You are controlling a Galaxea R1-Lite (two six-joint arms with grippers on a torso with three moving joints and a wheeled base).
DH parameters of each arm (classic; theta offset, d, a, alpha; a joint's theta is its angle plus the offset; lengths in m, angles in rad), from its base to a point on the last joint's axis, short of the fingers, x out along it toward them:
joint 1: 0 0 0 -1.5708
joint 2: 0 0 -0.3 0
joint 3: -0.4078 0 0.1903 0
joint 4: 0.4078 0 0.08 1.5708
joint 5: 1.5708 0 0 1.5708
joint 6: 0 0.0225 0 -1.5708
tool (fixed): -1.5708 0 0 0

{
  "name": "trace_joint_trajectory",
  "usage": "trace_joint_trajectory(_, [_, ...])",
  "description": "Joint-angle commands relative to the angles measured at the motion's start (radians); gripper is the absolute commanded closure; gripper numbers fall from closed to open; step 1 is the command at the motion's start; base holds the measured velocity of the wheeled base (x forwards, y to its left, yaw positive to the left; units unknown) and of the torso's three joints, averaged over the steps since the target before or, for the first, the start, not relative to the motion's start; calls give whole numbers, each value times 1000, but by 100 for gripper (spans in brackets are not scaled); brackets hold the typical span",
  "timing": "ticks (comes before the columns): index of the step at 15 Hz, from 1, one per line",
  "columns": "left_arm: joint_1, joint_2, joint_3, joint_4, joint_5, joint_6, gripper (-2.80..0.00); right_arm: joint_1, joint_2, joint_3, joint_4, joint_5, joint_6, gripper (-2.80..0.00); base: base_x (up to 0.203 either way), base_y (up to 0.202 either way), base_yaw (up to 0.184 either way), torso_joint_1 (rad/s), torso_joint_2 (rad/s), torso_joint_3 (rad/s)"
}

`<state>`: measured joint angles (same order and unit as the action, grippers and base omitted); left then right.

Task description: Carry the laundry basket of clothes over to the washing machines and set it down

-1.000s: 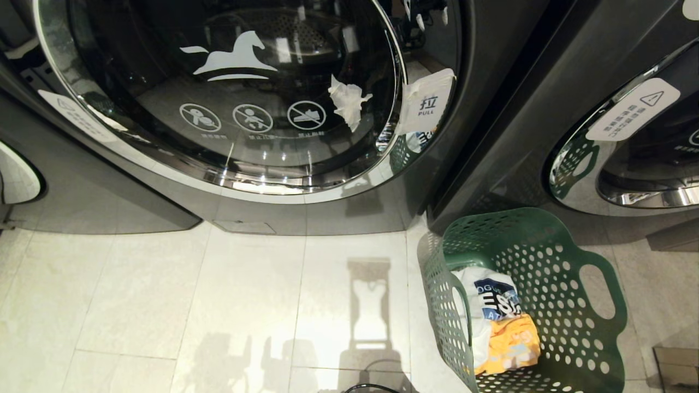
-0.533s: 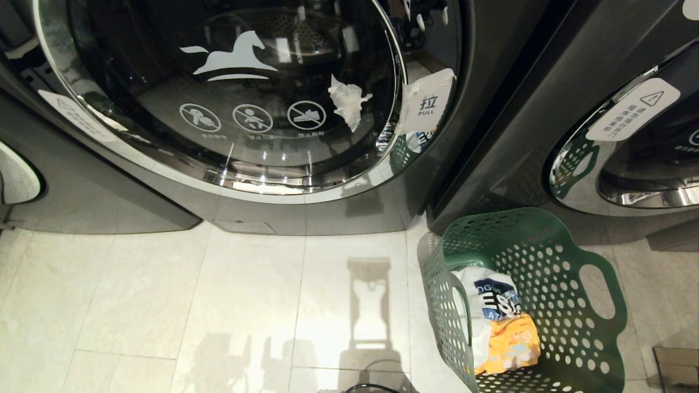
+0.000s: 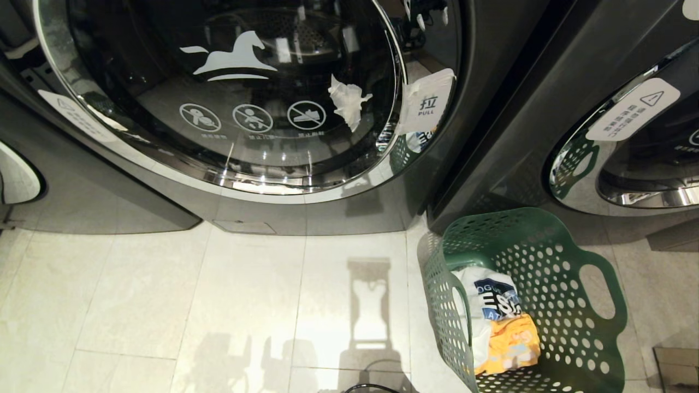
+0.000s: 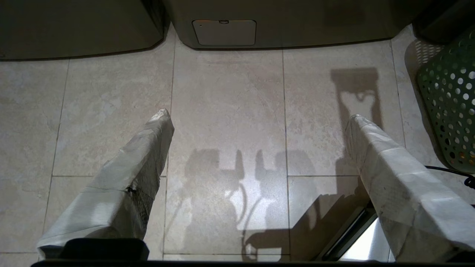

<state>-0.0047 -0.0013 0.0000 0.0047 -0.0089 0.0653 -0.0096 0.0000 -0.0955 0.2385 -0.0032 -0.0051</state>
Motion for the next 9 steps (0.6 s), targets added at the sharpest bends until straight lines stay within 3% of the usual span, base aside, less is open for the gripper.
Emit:
trace_joint_trajectory(1, [0, 0, 0, 0, 0, 1, -280, -1, 2, 0, 1, 0, -1, -280, 0, 0, 0, 0, 0, 0])
trace_joint_trajectory(9, [0, 0, 0, 0, 0, 2, -280, -1, 2, 0, 1, 0, -1, -280, 0, 0, 0, 0, 0, 0])
